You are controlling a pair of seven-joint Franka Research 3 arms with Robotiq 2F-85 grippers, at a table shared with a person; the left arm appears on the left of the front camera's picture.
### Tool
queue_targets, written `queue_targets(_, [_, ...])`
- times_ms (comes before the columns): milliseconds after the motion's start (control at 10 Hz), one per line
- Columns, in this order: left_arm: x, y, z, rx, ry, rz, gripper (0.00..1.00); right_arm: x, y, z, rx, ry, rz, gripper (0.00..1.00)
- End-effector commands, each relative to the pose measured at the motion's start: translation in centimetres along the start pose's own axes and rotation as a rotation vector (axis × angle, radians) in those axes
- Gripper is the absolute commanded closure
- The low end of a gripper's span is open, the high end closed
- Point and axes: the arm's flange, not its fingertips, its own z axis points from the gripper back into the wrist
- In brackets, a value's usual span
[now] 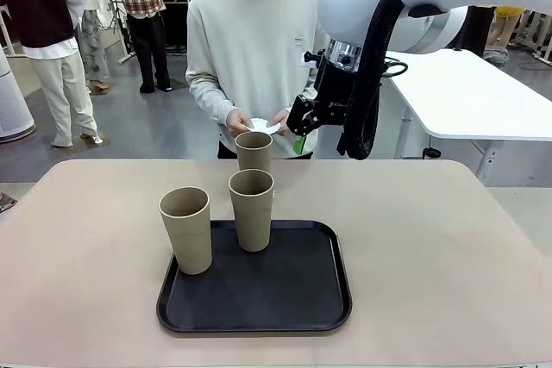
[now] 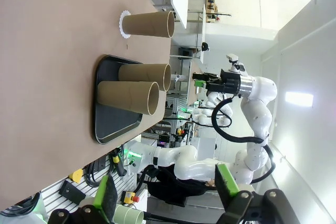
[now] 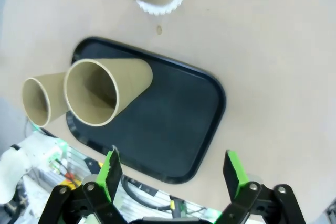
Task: Place coasters on the table and set cups on them.
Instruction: Take one Reusable plastic cup from the Flat Tray and place it on a coaster set by the human.
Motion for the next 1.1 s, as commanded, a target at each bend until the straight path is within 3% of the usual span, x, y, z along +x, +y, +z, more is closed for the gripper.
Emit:
queue_targets(0, [-0.1, -0.2, 0.1, -0.013, -0.003, -0.007, 0.00, -5.3, -4.9, 2.5, 0.095, -0.108, -0.093, 0.00])
queue_targets(200, [-0.1, -0.2, 0.1, -0.013, -0.003, -0.007, 0.00, -8.0, -13.4, 5.0, 0.091, -0.087, -0.305, 0.00])
queue_targets(400, [-0.1, -0.2, 0.1, -0.013, -0.003, -0.007, 0.00, -9.7, -18.4, 6.5, -0.021, -0.043, -0.428, 0.00])
queue_targets(600, [-0.1, -0.2, 0.1, -0.013, -0.003, -0.007, 0.00, -10.9, -20.9, 7.5, -0.134, 0.027, -0.514, 0.00])
queue_targets(700, [-0.1, -0.2, 0.1, -0.013, -0.003, -0.007, 0.00, -10.8, -20.6, 7.6, -0.143, 0.025, -0.510, 0.00])
queue_targets(800, [-0.1, -0.2, 0.1, -0.013, -0.003, -0.007, 0.00, -11.7, -22.7, 7.2, -0.085, -0.033, -0.478, 0.00])
queue_targets(1000, [-0.1, -0.2, 0.1, -0.013, -0.003, -0.007, 0.00, -11.7, -22.7, 7.2, -0.085, -0.033, -0.478, 0.00])
